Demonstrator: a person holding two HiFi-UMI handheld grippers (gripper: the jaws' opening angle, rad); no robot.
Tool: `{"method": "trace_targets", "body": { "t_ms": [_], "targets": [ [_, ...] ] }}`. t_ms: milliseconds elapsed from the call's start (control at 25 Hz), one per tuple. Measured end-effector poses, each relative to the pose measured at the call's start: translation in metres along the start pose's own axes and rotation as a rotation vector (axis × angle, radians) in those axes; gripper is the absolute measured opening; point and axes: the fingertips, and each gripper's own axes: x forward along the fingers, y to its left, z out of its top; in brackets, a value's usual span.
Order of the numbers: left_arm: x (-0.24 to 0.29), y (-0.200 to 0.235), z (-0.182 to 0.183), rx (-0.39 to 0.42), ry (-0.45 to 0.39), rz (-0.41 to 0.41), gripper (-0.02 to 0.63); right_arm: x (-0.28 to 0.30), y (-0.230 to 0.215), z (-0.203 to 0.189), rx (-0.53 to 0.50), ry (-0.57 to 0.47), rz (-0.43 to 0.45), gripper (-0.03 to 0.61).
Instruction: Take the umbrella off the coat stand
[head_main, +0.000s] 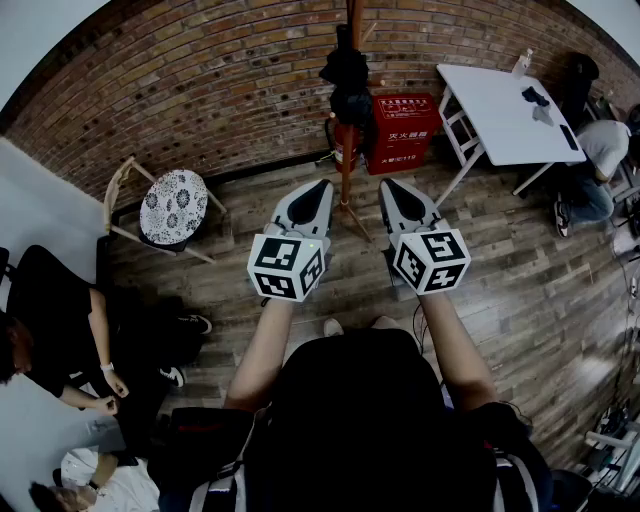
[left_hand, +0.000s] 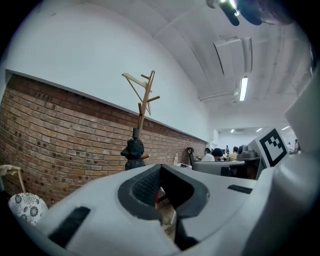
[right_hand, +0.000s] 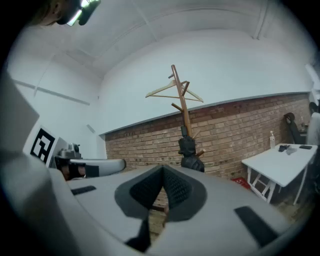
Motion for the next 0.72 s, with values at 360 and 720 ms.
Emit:
{"method": "trace_targets", "body": {
  "t_ms": [360,720],
  "targets": [
    [-0.001,0.004,0.003,-0.016,-0.02,0.003,0.018,0.003,0.001,-0.001,0.028,-0.012,0.012,0.028],
    [-0.008,0.012,0.006,-0.025,-0.023,0.001,0.018,0.013,0.005,-0.001,0.063,-0.002,0.023,0.028]
  ]
}}
